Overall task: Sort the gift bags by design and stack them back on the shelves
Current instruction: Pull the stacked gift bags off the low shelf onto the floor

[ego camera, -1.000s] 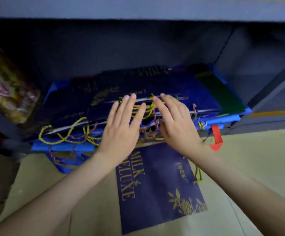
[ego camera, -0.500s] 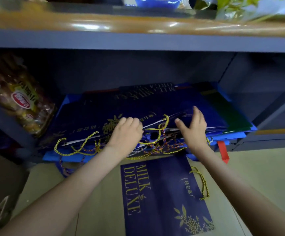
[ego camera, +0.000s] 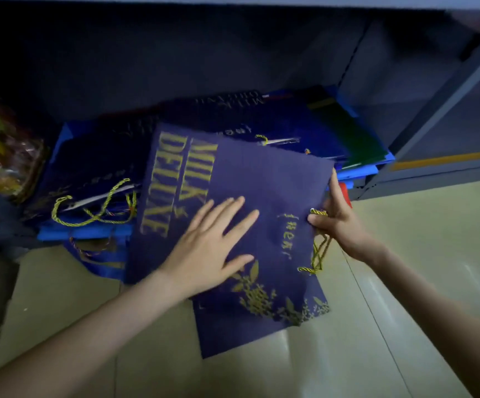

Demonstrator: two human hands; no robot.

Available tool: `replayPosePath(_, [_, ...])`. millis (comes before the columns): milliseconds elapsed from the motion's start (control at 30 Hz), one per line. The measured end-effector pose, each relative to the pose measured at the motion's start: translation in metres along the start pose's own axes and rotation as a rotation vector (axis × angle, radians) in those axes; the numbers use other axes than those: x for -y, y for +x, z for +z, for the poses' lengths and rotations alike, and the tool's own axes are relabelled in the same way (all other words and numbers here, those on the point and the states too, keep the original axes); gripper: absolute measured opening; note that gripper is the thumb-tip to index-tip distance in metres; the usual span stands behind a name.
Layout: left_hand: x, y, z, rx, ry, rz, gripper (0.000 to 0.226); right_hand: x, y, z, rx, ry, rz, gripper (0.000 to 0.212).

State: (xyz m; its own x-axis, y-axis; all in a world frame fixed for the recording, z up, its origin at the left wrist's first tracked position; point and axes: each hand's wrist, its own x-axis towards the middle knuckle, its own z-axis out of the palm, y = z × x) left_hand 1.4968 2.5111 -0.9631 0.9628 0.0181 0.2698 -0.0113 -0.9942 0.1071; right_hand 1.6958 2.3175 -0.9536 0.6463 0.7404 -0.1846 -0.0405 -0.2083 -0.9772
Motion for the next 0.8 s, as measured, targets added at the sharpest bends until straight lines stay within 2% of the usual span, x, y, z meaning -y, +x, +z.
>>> replayPosePath(100, [0.005, -0.016, 0.022, 0.11, 0.062, -0.002, 0.074, -0.017, -0.02, -0.01, 0.172, -0.157, 0.042, 0.091])
replayPosePath(167, [0.001, -0.032, 0.047, 0.211, 0.088, 0.014, 0.079, -0.039, -0.027, -0.008, 0.184, -0.255, 0.1, 0.09])
replayPosePath(233, [-0.007, -0.049, 0.075, 0.313, 0.085, 0.036, 0.084, -0.069, -0.026, -0.006, 0.076, -0.335, 0.139, 0.087])
replayPosePath(333, [-0.023, -0.072, 0.109, 0.448, 0.052, -0.019, 0.087, -0.108, -0.015, 0.0, -0.199, -0.404, 0.228, 0.08])
replayPosePath(400, [-0.035, -0.085, 0.123, 0.565, 0.033, -0.076, 0.089, -0.125, -0.007, 0.005, -0.251, -0.534, 0.212, 0.084])
replayPosePath(433, [-0.04, -0.092, 0.132, 0.628, 0.016, -0.083, 0.092, -0.132, -0.005, 0.008, -0.221, -0.679, 0.18, 0.092])
replayPosePath(467, [-0.043, -0.101, 0.141, 0.71, 0.001, -0.083, 0.095, -0.139, -0.005, 0.011, -0.142, -0.877, 0.153, 0.104])
replayPosePath(533, [-0.046, -0.117, 0.153, 0.918, 0.001, -0.113, 0.101, -0.149, -0.022, 0.024, 0.182, -1.238, 0.126, 0.119])
replayPosePath(600, [-0.043, -0.125, 0.16, 0.98, 0.031, -0.12, 0.105, -0.164, -0.049, 0.039, 0.564, -1.434, 0.046, 0.12])
replayPosePath(667, [-0.035, -0.129, 0.165, 0.985, 0.03, -0.143, 0.107, -0.187, -0.072, 0.047, 0.791, -1.542, -0.032, 0.117])
replayPosePath(733, [-0.027, -0.126, 0.166, 0.969, 0.048, -0.175, 0.109, -0.208, -0.083, 0.047, 0.848, -1.559, -0.059, 0.109])
replayPosePath(800, [-0.022, -0.121, 0.168, 0.938, 0.063, -0.257, 0.111, -0.217, -0.082, 0.042, 0.789, -1.584, -0.156, 0.109])
